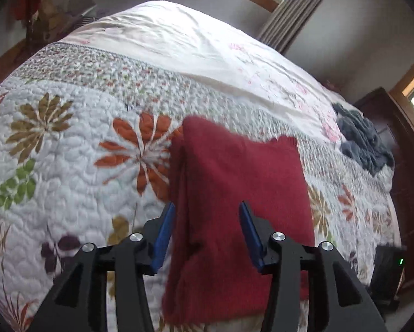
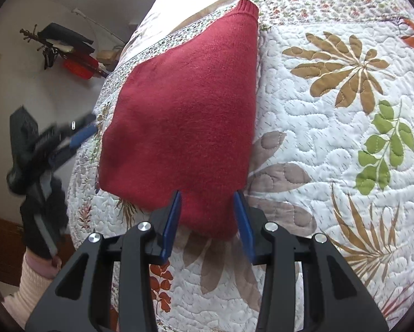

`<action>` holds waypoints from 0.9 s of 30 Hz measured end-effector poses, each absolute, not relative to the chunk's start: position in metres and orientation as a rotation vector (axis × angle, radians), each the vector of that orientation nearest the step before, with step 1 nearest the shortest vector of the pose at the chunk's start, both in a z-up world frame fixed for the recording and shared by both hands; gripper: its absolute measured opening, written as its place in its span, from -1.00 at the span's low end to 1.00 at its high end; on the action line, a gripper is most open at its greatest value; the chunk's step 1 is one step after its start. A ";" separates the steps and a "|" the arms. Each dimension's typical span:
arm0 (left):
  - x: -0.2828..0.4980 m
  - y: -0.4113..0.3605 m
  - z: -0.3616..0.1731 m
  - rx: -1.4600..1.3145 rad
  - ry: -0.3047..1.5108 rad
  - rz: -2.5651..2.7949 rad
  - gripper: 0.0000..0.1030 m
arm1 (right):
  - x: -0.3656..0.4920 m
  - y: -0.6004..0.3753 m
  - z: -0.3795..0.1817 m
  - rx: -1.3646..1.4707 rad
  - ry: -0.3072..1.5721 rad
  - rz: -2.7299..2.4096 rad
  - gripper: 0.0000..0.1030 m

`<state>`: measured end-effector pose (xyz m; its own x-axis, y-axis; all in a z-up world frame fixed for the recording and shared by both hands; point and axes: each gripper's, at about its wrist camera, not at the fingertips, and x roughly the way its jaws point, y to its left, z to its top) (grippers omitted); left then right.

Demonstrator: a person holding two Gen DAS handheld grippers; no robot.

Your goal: Fold small clothes

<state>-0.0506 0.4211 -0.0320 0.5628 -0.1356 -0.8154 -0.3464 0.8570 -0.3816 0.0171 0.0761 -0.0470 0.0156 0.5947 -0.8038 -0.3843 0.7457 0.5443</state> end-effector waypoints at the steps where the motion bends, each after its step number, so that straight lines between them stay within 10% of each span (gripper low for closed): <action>1: -0.056 0.418 -0.040 -0.550 0.997 0.135 -0.06 | 0.016 0.076 -0.047 0.189 1.357 0.761 -0.24; 16: -0.078 0.433 -0.089 -0.739 1.122 0.082 -0.02 | 0.014 0.087 -0.066 0.056 1.394 0.710 -0.14; 20: -0.067 0.450 -0.065 -0.788 1.062 0.037 0.37 | 0.026 0.084 -0.045 0.091 1.344 0.750 -0.12; 27: -0.012 0.479 -0.082 -0.856 1.079 0.018 0.39 | 0.066 0.093 -0.036 0.149 1.325 0.774 -0.02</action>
<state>-0.0125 0.4785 -0.0823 0.5042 -0.3806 -0.7752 -0.4061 0.6877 -0.6017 0.0656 0.0933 -0.0359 0.0385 0.5823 -0.8120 -0.4216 0.7462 0.5151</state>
